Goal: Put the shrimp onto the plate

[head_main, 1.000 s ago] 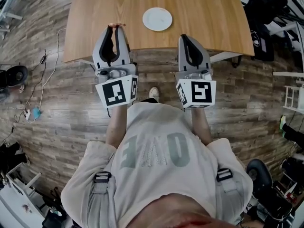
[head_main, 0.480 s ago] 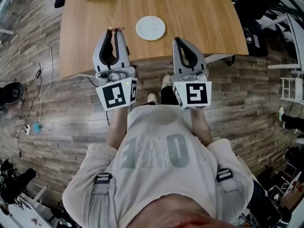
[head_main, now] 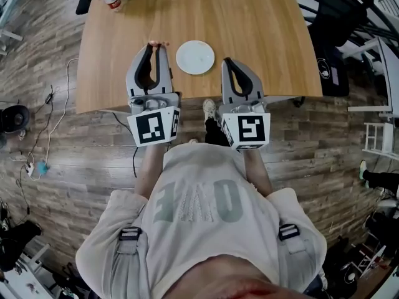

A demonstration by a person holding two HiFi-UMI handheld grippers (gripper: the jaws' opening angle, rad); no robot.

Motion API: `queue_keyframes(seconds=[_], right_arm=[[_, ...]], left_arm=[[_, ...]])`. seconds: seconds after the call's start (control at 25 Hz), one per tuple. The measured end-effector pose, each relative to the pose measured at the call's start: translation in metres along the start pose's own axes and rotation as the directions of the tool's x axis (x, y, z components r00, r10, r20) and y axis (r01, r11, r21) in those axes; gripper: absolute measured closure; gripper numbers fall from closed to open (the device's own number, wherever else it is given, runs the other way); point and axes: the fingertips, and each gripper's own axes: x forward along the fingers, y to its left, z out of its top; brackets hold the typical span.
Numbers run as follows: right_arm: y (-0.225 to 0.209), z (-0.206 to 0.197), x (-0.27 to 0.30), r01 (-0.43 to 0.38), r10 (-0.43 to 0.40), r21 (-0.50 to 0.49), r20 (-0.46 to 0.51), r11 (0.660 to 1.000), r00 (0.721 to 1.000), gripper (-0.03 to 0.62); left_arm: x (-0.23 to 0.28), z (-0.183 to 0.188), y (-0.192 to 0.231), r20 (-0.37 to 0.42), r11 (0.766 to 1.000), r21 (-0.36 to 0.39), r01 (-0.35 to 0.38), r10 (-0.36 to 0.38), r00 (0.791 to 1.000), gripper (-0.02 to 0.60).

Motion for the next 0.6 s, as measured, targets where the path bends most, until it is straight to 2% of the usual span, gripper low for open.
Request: queue_keyframes(seconds=[0.6], right_arm=[[-0.085, -0.008, 0.120, -0.067, 0.067, -0.006, -0.002, 0.998, 0.998, 0.574]], left_arm=[[0.118, -0.045, 0.002, -0.042, 0.999, 0.032, -0.034, 0.035, 0.999, 0.517]])
